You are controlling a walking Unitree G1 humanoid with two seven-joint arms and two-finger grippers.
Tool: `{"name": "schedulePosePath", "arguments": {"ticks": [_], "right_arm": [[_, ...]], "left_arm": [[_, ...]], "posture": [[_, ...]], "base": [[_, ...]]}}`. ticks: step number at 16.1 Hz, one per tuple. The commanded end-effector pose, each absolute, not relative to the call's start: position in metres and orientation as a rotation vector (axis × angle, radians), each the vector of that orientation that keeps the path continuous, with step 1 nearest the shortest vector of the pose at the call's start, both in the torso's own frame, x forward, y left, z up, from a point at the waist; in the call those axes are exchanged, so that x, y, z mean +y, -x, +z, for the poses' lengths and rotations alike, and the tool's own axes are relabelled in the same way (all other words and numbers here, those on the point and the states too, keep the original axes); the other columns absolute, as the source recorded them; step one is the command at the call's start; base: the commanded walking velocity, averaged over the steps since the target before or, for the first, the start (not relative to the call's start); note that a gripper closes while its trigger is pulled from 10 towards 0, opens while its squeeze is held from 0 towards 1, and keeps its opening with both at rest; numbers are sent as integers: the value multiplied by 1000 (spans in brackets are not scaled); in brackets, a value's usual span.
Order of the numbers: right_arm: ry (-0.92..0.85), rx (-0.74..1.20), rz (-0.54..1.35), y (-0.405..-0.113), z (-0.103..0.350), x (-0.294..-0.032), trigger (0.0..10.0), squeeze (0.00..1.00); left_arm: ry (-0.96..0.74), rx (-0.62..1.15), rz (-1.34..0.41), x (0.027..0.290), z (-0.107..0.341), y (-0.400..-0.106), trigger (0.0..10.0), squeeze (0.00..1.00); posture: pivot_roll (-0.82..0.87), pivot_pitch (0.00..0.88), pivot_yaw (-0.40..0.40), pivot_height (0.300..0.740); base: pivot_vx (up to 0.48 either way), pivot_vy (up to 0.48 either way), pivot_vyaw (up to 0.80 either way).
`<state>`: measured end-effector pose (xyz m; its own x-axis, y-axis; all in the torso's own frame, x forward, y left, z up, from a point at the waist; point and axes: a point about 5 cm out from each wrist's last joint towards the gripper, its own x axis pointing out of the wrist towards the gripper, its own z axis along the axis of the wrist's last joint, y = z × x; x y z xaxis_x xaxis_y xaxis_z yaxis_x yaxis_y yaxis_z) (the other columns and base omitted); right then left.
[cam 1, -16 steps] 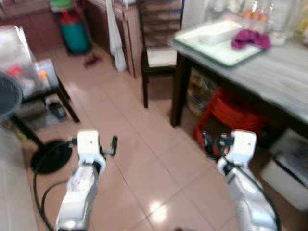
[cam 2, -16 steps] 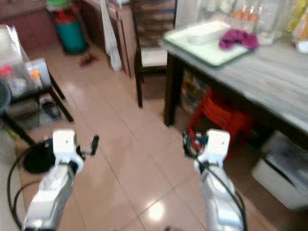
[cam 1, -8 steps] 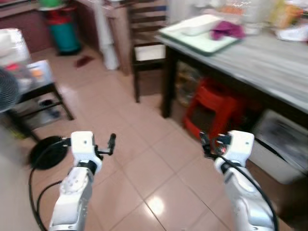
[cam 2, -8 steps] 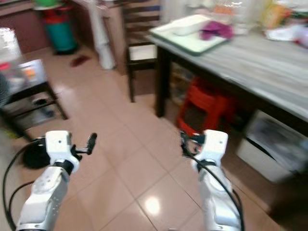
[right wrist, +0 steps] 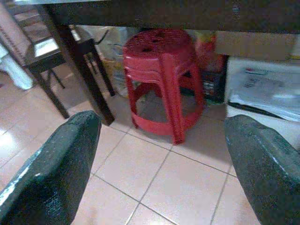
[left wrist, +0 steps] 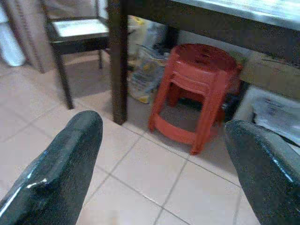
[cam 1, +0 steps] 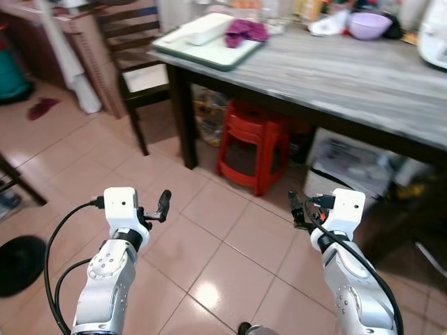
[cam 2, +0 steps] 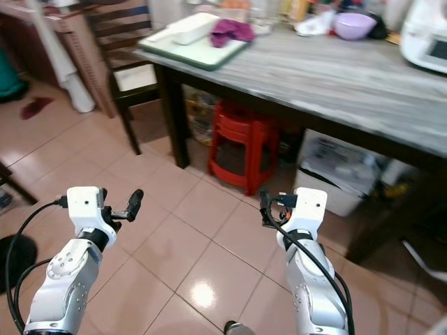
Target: Setting the table
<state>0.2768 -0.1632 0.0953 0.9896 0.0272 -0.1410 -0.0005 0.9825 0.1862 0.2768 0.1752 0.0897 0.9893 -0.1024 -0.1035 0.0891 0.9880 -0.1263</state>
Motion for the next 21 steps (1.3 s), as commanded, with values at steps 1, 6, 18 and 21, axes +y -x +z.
{"name": "schedulePosePath", "arguments": {"ticks": [1, 6, 18, 21], "right_arm": [[-190, 136, 21, -278, 98, -161, 10000, 0], [-162, 116, 31, -278, 101, -161, 10000, 0], [-133, 81, 43, -277, 109, -161, 10000, 0], [-97, 51, 48, -274, 115, -164, 10000, 0]], "left_arm": [[115, 101, -97, 178, 92, -277, 10000, 0], [125, 89, -119, 173, 95, -278, 10000, 0], [70, 143, -55, 174, 86, -276, 10000, 0], [80, 144, -51, 174, 89, -273, 10000, 0]], "posture": [[-112, 90, 55, 740], [-115, 89, 55, 740], [-122, 81, 47, 740], [-124, 86, 47, 740]], "base": [[0, 0, -800], [307, 0, -800], [167, 0, -333], [0, 0, 0]]}}
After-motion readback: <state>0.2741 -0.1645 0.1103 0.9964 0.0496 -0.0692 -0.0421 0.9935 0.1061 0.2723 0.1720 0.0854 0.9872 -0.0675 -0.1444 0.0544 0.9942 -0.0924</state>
